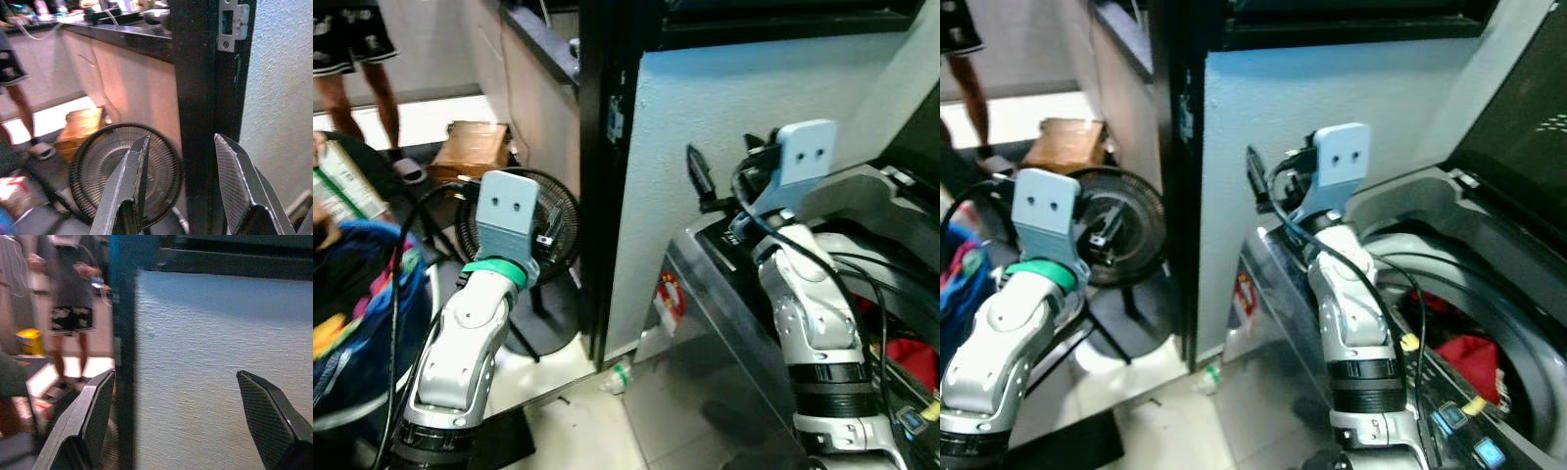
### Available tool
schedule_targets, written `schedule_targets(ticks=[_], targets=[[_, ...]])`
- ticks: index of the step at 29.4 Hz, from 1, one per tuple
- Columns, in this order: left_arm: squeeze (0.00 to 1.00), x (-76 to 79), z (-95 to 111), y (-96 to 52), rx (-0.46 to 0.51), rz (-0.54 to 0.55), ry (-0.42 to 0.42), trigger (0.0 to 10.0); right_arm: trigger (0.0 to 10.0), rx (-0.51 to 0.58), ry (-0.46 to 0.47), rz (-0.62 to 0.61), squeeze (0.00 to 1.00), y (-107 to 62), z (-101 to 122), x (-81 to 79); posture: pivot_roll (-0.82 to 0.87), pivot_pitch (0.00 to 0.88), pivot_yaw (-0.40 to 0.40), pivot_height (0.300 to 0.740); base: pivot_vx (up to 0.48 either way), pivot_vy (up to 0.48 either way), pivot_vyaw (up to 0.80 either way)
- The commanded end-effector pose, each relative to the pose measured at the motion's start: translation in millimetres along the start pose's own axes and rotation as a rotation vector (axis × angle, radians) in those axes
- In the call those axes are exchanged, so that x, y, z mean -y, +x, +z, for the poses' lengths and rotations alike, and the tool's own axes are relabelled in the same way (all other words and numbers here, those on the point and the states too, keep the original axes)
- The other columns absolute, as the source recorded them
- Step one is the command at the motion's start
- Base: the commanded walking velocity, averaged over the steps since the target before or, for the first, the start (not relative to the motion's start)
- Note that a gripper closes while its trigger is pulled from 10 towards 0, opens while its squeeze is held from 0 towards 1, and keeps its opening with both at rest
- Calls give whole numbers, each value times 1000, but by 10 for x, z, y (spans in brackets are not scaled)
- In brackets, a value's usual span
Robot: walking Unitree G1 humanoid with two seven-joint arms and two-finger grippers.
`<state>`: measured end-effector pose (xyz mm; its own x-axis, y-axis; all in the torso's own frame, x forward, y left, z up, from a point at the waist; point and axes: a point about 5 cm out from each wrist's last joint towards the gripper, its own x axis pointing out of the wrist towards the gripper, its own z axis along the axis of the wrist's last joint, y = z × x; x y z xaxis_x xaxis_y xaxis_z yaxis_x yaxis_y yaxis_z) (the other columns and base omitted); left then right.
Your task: Clothes washing
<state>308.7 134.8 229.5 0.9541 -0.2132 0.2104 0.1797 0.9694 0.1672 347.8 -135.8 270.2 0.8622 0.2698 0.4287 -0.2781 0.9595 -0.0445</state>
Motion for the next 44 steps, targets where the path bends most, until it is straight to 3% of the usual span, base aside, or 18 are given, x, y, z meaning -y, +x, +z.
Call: schedule_targets(ticks=[1,17,18,22,38,44], targets=[[0,50,-20,7,-10,-24,-6,10000,10000,3,8,-26,0,-36,-9,56,19,22,-28,740,0,0,800],[0,29,3,43,-9,-33,1,10000,10000,18,26,-64,0,-53,-13,116,26,16,-12,740,0,0,800],[0,31,-2,40,-12,-33,-6,10000,10000,26,79,-92,0,-59,-23,136,28,17,-13,740,0,289,0],[0,32,-17,32,-23,-33,-16,10000,10000,20,110,-112,0,-78,-48,159,30,17,-15,740,0,432,0],[0,54,-20,35,-25,-44,-17,10000,10000,5,129,-86,0,-130,-96,72,23,21,-8,740,0,427,0],[0,58,-18,47,-24,-44,-23,10000,10000,1,136,-81,0,-130,-99,63,20,21,-4,740,0,0,0]])
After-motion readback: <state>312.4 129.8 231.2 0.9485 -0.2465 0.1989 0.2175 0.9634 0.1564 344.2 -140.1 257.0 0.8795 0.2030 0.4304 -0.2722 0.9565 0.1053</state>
